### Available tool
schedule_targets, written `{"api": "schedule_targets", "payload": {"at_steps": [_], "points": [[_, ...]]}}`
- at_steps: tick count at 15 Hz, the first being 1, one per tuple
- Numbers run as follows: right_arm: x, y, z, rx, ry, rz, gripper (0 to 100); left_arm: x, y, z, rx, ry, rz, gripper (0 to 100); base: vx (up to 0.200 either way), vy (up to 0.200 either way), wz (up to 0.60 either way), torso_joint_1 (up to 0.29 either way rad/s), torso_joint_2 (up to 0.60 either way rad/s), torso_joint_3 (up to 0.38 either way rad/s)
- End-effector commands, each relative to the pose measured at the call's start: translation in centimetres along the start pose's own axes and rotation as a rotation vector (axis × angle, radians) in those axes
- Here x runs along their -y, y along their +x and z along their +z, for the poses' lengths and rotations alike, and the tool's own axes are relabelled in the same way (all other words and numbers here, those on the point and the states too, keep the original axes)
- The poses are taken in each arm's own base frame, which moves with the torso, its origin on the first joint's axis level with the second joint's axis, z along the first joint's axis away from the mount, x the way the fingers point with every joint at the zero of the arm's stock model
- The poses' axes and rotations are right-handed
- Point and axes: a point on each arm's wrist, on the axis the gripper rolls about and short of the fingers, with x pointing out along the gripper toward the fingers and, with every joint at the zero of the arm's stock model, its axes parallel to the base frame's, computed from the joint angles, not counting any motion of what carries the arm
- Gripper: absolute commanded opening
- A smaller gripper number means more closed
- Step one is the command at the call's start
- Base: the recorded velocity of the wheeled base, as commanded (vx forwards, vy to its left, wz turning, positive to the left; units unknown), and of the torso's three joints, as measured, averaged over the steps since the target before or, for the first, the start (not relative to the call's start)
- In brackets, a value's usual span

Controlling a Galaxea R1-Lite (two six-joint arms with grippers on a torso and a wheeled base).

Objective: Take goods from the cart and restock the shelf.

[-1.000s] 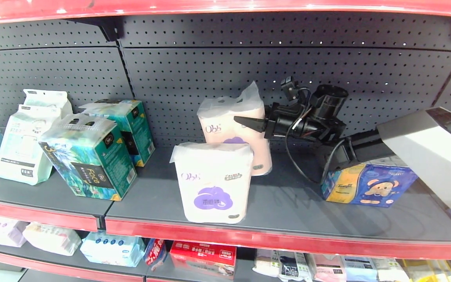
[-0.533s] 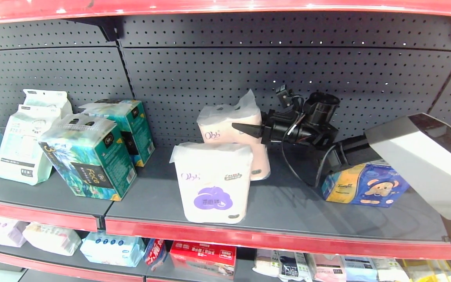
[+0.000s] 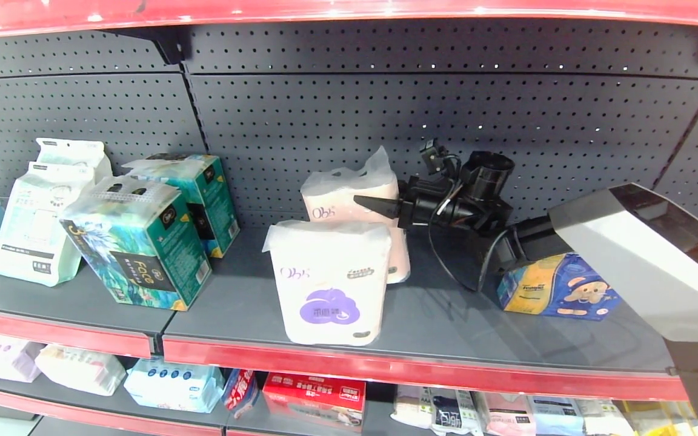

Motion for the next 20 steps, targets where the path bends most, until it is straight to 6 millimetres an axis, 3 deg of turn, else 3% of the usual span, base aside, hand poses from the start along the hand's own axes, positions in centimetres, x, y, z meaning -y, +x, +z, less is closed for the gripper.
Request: {"api": "schedule_targets", "payload": {"at_steps": [1, 5, 20], "points": [[0.7, -1.2, -1.4, -0.034, 0.018, -0.025, 0, 0.0, 0.0, 0.0, -0.001, 0.000, 0.000, 100, 0.000, 0.000, 0.00, 0.000, 0.00, 0.000], [1.4, -2.5, -0.8, -0.037, -0.017, 0.006, 0, 0.0, 0.0, 0.0, -0.001, 0.000, 0.000, 100, 0.000, 0.000, 0.00, 0.000, 0.00, 0.000], [1.1, -2.8, -1.9, -0.059, -0.120, 0.052, 0, 0.0, 0.0, 0.0, -0.001, 0.000, 0.000, 100, 0.000, 0.000, 0.00, 0.000, 0.00, 0.000]]}}
